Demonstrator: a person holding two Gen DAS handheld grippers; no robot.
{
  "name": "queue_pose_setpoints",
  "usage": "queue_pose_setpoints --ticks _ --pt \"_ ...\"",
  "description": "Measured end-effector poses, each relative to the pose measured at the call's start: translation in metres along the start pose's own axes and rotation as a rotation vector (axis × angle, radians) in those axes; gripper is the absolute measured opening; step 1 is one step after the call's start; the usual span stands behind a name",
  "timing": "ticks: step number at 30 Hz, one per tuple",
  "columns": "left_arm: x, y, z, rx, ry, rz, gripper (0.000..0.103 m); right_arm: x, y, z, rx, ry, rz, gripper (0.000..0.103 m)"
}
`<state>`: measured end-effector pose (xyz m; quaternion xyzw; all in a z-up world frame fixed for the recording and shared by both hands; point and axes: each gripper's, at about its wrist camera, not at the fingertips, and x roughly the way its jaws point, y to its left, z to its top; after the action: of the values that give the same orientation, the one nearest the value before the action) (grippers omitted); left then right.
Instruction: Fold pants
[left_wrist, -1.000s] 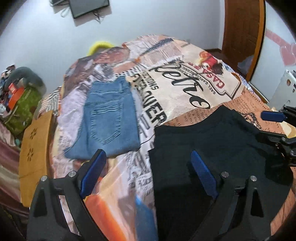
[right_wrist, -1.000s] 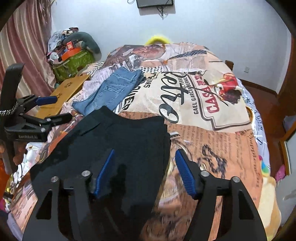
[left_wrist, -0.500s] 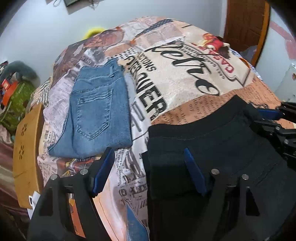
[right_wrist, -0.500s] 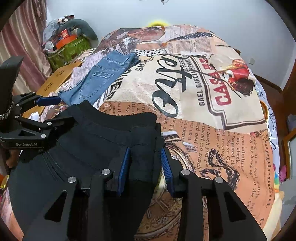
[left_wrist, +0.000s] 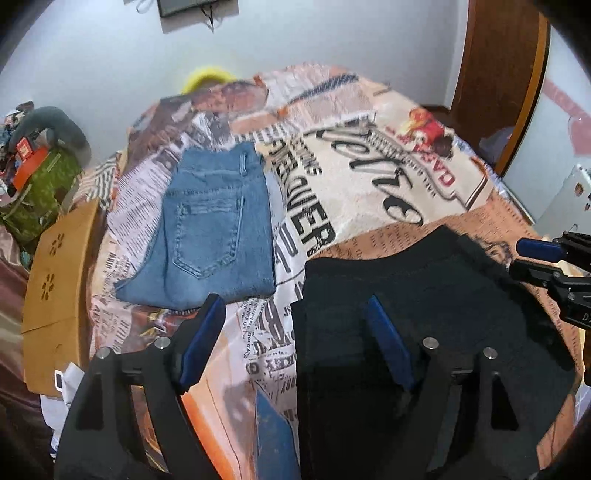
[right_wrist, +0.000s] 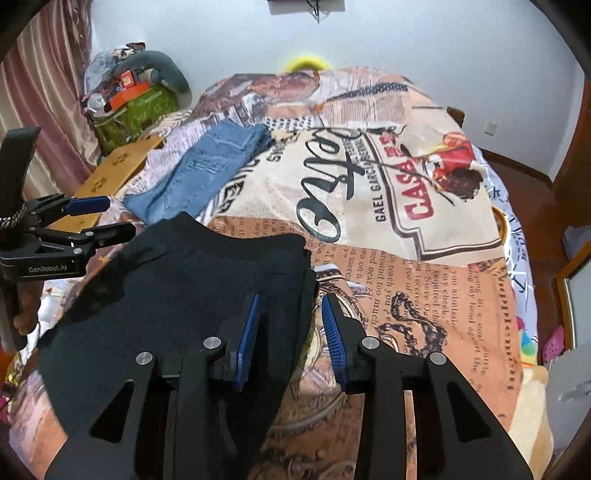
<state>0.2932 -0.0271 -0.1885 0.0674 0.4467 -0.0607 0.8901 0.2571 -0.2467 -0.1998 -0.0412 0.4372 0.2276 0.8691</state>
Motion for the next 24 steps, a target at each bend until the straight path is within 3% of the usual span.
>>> queue_pose_setpoints --ticks 2,5,9,17,24 --pt "-0.011 0.0 -0.003 -0.004 -0.018 0.013 0.095 -0.011 0.003 -0.001 0.003 -0.014 0.009 0.04" --pt "-0.02 0.001 -0.01 -0.012 -0.022 0.001 0.096 -0.021 0.008 -0.003 0.006 -0.035 0.013 0.056" --pt "-0.018 0.005 -0.023 -0.039 0.035 -0.047 0.097 -0.031 0.014 -0.012 0.026 -0.045 0.037 0.072" --pt "0.026 0.016 -0.043 -0.146 0.245 -0.201 0.101 -0.009 0.005 -0.034 0.113 0.052 0.079 0.075" --pt "0.053 0.021 -0.04 -0.247 0.337 -0.347 0.101 0.014 -0.001 -0.042 0.209 0.122 0.227 0.075"
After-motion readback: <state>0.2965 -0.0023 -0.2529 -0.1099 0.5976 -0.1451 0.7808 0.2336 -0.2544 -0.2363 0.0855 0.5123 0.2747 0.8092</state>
